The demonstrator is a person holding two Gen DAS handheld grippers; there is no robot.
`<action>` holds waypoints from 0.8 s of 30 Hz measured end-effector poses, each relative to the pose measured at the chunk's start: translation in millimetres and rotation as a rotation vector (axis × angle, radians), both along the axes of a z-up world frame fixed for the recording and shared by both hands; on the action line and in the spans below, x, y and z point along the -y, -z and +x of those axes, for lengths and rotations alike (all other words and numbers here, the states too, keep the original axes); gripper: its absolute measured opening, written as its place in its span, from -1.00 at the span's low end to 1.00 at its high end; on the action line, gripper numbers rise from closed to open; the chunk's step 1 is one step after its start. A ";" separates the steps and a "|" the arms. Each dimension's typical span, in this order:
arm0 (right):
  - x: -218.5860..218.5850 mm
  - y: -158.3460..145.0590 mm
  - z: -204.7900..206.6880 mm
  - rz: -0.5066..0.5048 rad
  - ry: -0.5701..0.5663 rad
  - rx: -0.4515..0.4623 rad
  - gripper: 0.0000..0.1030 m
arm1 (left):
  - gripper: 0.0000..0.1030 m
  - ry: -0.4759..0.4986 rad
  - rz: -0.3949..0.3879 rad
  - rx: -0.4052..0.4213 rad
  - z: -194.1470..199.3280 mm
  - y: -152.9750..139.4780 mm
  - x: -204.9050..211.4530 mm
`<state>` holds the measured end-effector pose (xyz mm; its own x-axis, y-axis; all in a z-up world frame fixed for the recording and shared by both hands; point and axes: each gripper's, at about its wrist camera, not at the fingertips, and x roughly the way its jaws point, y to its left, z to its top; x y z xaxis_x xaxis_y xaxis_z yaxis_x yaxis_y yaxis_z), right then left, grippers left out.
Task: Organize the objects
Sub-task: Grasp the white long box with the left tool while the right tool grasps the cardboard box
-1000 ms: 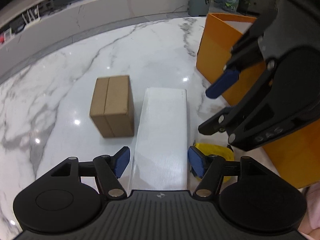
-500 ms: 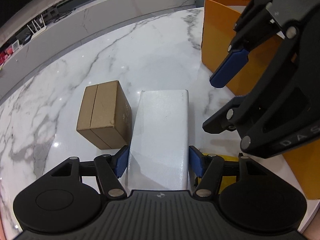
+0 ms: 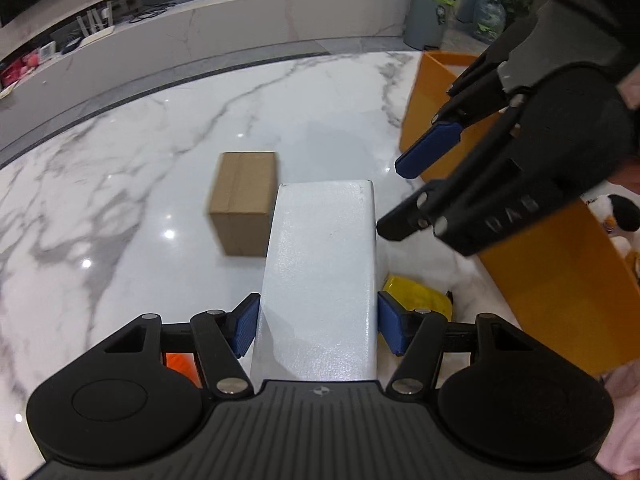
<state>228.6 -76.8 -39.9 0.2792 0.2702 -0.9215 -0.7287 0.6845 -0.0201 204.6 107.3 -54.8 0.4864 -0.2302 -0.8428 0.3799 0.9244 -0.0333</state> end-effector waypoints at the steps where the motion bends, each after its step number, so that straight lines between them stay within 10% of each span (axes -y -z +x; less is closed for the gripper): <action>1: -2.4 -2.7 0.9 0.009 -0.003 -0.003 -0.01 | 0.37 -0.009 -0.004 0.002 -3.0 -4.9 -5.9; 14: -66.4 -19.2 22.5 0.027 -0.252 0.077 0.58 | 0.37 -0.160 0.029 0.069 8.7 -34.6 -72.5; 24: -107.9 11.3 56.7 -0.108 -0.365 0.025 0.49 | 0.37 -0.173 0.009 0.069 19.5 -26.9 -80.8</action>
<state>285.4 31.1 -51.3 0.2052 0.2575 -0.9442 -0.9225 0.3733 -0.0987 224.1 188.0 -27.9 0.5751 -0.1308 -0.8076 0.2164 0.9763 -0.0040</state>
